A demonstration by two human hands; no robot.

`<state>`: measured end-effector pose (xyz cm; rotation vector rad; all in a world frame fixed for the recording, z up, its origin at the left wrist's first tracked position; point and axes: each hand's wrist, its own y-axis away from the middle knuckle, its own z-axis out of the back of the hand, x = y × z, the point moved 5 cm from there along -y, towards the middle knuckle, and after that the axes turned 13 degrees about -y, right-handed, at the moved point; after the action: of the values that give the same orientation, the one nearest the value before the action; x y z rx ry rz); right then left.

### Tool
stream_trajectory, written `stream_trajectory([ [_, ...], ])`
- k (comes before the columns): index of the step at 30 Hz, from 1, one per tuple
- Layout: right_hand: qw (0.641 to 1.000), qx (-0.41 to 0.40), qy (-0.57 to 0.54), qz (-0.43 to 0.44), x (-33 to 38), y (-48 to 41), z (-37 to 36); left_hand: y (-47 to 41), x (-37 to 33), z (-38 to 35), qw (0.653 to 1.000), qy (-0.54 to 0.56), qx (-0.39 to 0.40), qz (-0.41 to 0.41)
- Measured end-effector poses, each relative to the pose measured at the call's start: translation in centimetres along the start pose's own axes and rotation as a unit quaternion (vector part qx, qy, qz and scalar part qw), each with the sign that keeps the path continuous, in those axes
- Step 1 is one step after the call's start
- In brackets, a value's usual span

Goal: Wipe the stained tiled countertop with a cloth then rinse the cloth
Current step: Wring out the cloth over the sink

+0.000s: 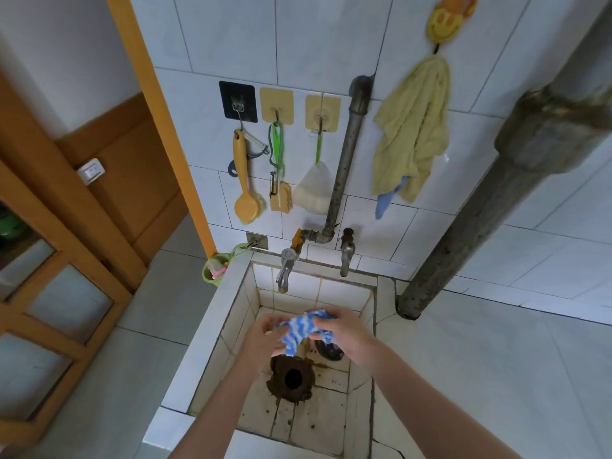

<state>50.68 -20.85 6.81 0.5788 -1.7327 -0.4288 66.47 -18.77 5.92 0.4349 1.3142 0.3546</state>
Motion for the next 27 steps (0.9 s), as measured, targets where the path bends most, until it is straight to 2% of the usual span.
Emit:
stream_trajectory([
  [2,0.999,0.010,-0.021,0.025,1.0,0.5,-0.1,0.0,-0.6,-0.2,0.999,-0.041,0.013,0.015],
  [4,0.999,0.010,-0.014,0.039,1.8,1.2,-0.1,0.1,-1.4,-0.2,0.993,-0.116,0.009,-0.010],
  [6,0.998,-0.010,0.038,0.054,2.4,1.7,0.2,0.0,-2.1,-0.1,0.985,-0.166,0.003,-0.053],
  [9,0.987,-0.027,0.126,0.098,2.8,2.1,1.1,0.1,-2.8,-0.1,0.973,-0.218,0.004,-0.073],
  [11,0.984,-0.023,0.151,0.093,2.7,2.4,1.3,0.1,-2.9,-0.2,0.964,-0.247,0.005,-0.096],
  [15,0.975,-0.041,0.195,0.101,3.0,2.9,2.0,-0.1,-3.6,-0.4,0.947,-0.287,0.026,-0.143],
  [18,0.991,0.013,0.126,0.045,2.6,4.0,2.0,-0.3,-4.1,-0.8,0.949,-0.285,0.053,-0.123],
  [19,0.989,0.035,0.135,0.038,2.7,4.5,1.9,-0.1,-4.2,-1.0,0.955,-0.271,0.059,-0.109],
  [21,0.974,0.049,0.211,0.064,3.6,5.3,1.9,0.1,-5.1,-1.2,0.958,-0.264,0.063,-0.093],
  [24,0.974,0.054,0.208,0.078,5.2,6.1,2.6,0.6,-7.0,-2.0,0.928,-0.339,0.085,-0.125],
  [27,0.971,0.045,0.219,0.083,7.0,7.1,3.8,1.3,-8.7,-3.6,0.932,-0.314,0.111,-0.139],
])
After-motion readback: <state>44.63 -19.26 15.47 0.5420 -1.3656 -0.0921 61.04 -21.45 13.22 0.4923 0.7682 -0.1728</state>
